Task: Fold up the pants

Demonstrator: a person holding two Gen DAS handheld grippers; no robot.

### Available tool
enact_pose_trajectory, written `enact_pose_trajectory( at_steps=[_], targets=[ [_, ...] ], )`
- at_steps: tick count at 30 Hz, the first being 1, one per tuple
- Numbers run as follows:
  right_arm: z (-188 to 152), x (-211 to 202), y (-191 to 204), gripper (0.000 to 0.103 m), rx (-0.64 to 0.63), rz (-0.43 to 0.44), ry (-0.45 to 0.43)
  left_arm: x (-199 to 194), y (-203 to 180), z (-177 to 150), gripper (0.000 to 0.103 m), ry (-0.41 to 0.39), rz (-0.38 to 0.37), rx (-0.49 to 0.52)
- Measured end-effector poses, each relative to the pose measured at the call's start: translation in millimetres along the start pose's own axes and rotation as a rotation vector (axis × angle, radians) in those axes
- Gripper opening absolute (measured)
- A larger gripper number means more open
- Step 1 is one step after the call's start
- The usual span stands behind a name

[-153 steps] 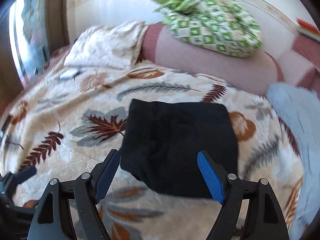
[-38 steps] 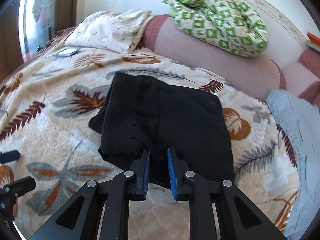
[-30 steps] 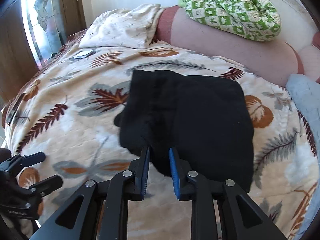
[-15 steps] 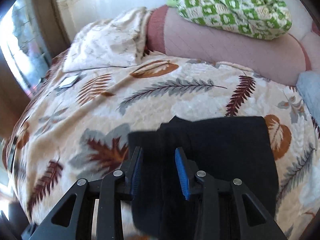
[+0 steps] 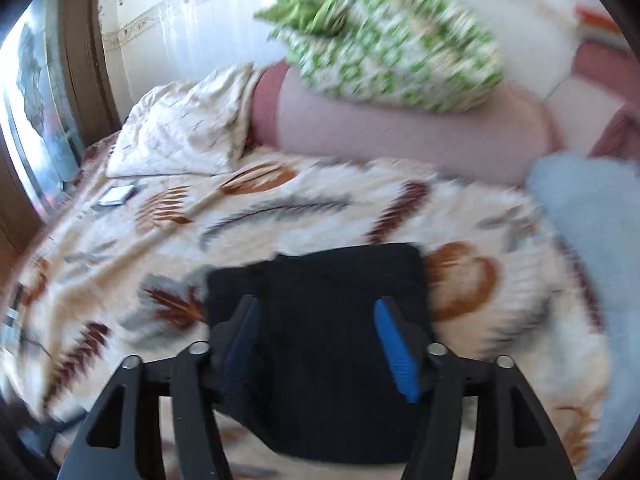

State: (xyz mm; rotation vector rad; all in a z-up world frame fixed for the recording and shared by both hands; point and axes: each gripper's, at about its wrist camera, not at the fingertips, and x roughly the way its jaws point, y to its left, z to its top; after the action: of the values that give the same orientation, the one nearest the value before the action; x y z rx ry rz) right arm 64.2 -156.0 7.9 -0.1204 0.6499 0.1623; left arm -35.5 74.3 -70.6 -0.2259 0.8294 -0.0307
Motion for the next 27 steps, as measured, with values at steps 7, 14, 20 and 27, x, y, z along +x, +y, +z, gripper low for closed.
enact_pose_trajectory(
  at_steps=[7,14,20,27],
  targets=[
    [-82,-31,-33,0.097,0.096,-0.032,0.037,-16,-57,6,0.096,-0.086,0.096,0.195],
    [-101,-24,-32,0.097,0.161,0.03,0.048,-33,-96,7,0.096,-0.15,0.148,0.302],
    [-103,-36,-29,0.097,0.152,0.048,0.023,-34,-109,6,0.096,-0.142,0.162,0.322],
    [-102,-42,-32,0.097,0.168,0.051,0.008,-40,-117,1,0.096,-0.137,0.159,0.341]
  ],
)
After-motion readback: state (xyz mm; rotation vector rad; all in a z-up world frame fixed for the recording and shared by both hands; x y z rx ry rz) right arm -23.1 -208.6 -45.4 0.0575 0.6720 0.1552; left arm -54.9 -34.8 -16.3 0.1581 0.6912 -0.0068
